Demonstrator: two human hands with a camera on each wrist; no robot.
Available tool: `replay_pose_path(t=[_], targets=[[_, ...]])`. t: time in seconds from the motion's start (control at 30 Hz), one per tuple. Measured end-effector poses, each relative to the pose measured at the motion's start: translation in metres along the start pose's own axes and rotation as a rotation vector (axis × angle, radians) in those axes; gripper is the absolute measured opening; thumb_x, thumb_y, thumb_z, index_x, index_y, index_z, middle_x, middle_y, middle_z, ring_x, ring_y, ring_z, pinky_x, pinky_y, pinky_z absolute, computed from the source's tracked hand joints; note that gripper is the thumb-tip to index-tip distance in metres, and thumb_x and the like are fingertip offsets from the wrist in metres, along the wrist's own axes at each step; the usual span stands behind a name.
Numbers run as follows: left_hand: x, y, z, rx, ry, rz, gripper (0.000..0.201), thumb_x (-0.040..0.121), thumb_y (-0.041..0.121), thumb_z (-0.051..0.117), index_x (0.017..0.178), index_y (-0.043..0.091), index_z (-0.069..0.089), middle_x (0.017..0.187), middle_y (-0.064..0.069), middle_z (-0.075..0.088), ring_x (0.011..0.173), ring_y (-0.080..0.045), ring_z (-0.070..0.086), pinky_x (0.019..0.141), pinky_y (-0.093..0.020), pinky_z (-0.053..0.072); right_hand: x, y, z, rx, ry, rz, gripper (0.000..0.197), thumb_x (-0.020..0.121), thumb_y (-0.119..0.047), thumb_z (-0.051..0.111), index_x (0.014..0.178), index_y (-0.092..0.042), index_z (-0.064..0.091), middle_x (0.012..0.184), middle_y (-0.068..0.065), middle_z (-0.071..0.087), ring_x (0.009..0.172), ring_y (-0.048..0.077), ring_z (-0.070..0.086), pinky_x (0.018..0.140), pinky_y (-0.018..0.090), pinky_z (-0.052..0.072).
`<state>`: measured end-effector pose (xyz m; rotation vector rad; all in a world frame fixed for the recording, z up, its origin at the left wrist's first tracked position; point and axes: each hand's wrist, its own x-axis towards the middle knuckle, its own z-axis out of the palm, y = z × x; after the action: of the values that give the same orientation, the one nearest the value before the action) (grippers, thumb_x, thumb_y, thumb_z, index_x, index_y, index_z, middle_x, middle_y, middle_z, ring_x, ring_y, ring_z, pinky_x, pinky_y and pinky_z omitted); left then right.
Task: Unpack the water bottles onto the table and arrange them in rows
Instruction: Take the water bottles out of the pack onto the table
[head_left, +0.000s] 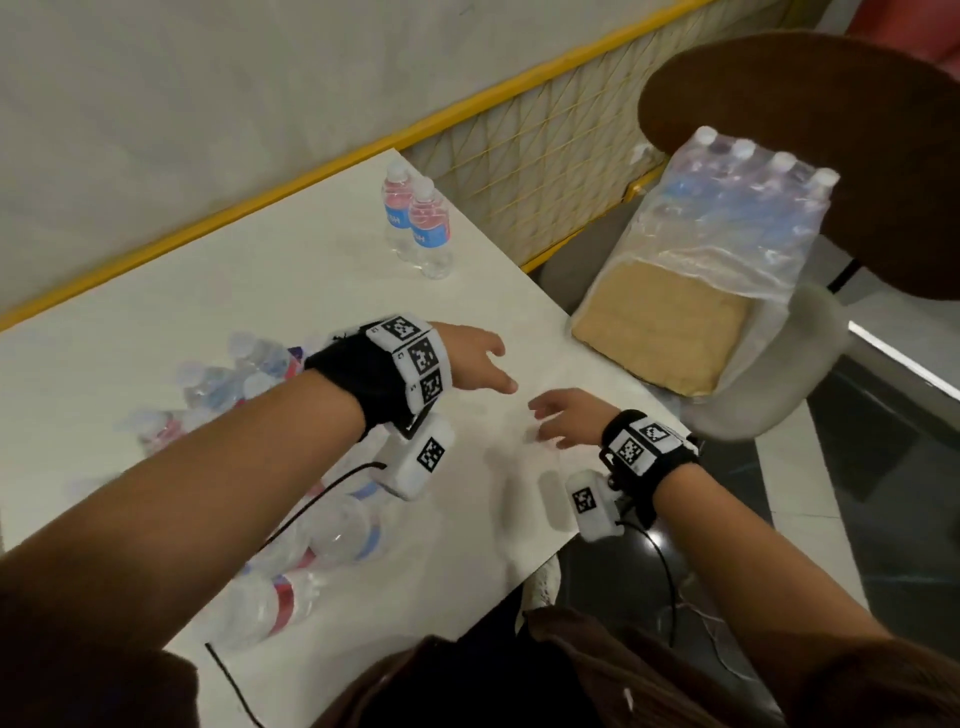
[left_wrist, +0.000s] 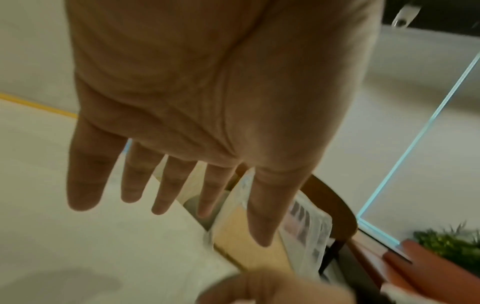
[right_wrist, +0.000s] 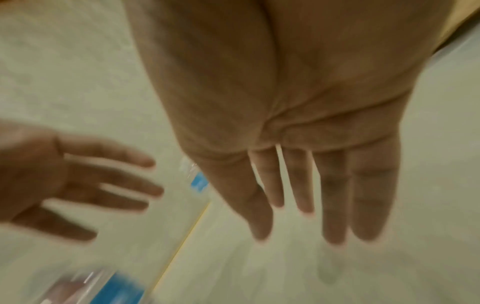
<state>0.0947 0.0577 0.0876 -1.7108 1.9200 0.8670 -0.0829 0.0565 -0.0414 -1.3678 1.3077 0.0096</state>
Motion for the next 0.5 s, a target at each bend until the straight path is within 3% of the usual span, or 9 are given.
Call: replay_pose_path(t=[0.1,0.17,0.2,0.27,0.33,0.4,0.5], targets=[[0.035,0.031,0.005,0.007,-0.029,-0.002,0.062,0.095,0.043,0.049,0.147,0.015,0.030,0.153,-0.005,0.030,0.139,-0.023,0.033,0.109,-0.031,0.028,0.003,0.007,-0.054,0.099,0.394,-0.151,0.055,0.083,-0.010,0.067,0.134,-0.021,0.049,0.141,0.001,0.040,0.117,0.024,0.052,0.082,0.020,0.049],[0.058,0.048,0.003,-0.023,0.013,0.000,0.060,0.094,0.040,0.052,0.145,0.015,0.034,0.151,-0.009,0.032,0.136,-0.027,0.037,0.107,-0.033,0.032,0.002,0.000,-0.088,0.181,0.509,-0.246,0.057,0.085,-0.011,0.065,0.136,-0.025,0.047,0.152,0.001,0.020,0.128,0.023,0.043,0.095,0.022,0.044],[0.071,0.056,0.001,-0.043,0.056,0.008,0.058,0.092,0.039,0.054,0.143,0.018,0.037,0.150,-0.011,0.032,0.133,-0.029,0.039,0.106,-0.034,0.034,0.002,-0.004,-0.102,0.237,0.527,-0.274,0.057,0.085,-0.011,0.065,0.136,-0.027,0.046,0.154,0.003,0.016,0.130,0.025,0.041,0.100,0.028,0.042],[0.094,0.072,-0.003,-0.071,0.168,0.035,0.051,0.090,0.039,0.057,0.138,0.029,0.043,0.152,-0.014,0.023,0.134,-0.034,0.036,0.110,-0.037,0.033,-0.001,-0.012,-0.121,0.384,0.531,-0.292,0.058,0.087,-0.013,0.063,0.138,-0.026,0.041,0.149,0.007,0.029,0.128,0.024,0.046,0.103,0.037,0.042],[0.115,0.090,-0.008,-0.073,0.263,0.087,0.048,0.088,0.035,0.059,0.135,0.035,0.048,0.157,-0.015,0.006,0.143,-0.037,0.016,0.117,-0.041,0.022,-0.006,-0.016,-0.130,0.528,0.509,-0.306,0.057,0.089,-0.013,0.061,0.141,-0.022,0.037,0.128,0.010,0.052,0.118,0.022,0.052,0.105,0.040,0.042],[0.134,0.107,-0.017,-0.049,0.333,0.137,0.048,0.087,0.032,0.060,0.134,0.031,0.050,0.159,-0.010,-0.007,0.146,-0.036,0.001,0.119,-0.044,0.015,-0.009,-0.017,-0.133,0.575,0.476,-0.333,0.054,0.092,-0.009,0.057,0.141,-0.016,0.036,0.116,0.009,0.056,0.110,0.019,0.054,0.103,0.037,0.043],[0.154,0.122,-0.032,-0.057,0.415,0.191,0.045,0.087,0.033,0.058,0.131,0.028,0.053,0.160,-0.004,-0.005,0.146,-0.031,0.009,0.117,-0.044,0.022,-0.007,-0.009,-0.142,0.492,0.489,-0.312,0.049,0.091,-0.007,0.057,0.138,-0.012,0.042,0.132,0.007,0.051,0.119,0.019,0.051,0.100,0.036,0.044]])
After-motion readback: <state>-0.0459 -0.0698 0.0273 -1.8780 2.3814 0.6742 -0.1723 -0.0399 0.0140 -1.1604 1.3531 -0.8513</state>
